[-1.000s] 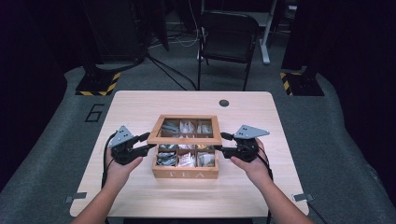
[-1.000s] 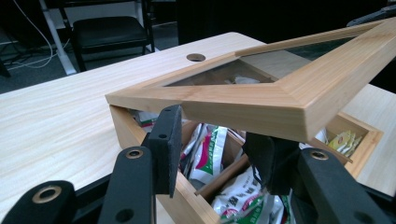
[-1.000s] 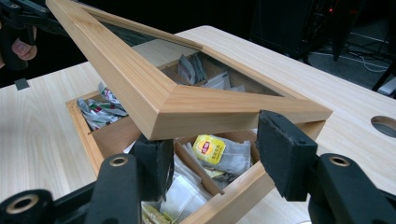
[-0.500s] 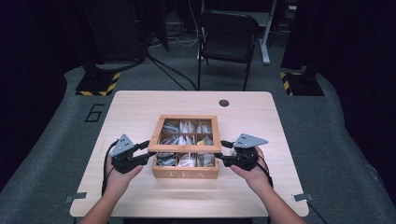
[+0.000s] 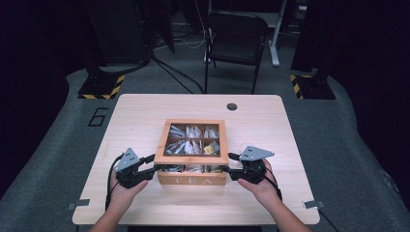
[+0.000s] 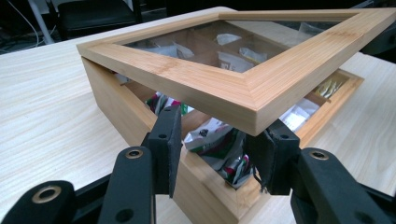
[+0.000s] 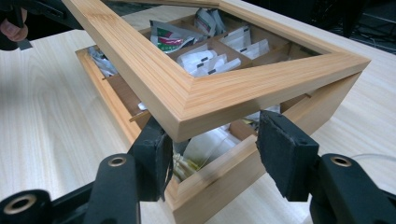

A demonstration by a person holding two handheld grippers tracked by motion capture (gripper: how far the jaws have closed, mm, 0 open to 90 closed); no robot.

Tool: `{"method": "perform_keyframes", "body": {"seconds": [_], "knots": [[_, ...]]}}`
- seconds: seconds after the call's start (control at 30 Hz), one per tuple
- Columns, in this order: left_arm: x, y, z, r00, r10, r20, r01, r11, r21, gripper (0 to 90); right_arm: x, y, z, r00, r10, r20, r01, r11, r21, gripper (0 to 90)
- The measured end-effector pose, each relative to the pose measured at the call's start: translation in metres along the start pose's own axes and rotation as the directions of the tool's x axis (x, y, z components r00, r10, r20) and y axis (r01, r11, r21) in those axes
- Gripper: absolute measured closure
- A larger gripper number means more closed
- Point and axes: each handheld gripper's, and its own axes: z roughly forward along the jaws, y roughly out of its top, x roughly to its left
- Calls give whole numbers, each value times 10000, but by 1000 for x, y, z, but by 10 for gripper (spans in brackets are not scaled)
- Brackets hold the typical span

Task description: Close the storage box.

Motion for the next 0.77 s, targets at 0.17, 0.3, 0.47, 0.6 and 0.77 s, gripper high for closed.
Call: {"method": "perform_keyframes", "body": {"seconds": [0.17, 0.3, 0.47, 0.6, 0.77], "knots": [[0, -5, 1, 9999, -131, 66, 131, 9999, 58, 564, 1, -4, 1, 10000, -12, -63, 12, 9999, 125, 452], [-2, -7, 0, 10000, -51, 54, 50, 9998, 189, 565, 2, -6, 2, 10000, 23, -78, -21, 9997, 243, 450], [-3, -10, -1, 9999, -66, 88, 65, 9999, 160, 563, 2, -7, 4, 9998, -18, -173, 26, 9991, 424, 443], [-5, -11, -4, 9998, -106, 190, 101, 9995, 295, 564, 3, -8, 4, 9998, -9, -182, 20, 9984, 572, 439], [-10, -14, -6, 9996, -152, 256, 138, 9983, 559, 561, 4, -11, 3, 9994, 128, -310, -105, 9972, 741, 430]]}}
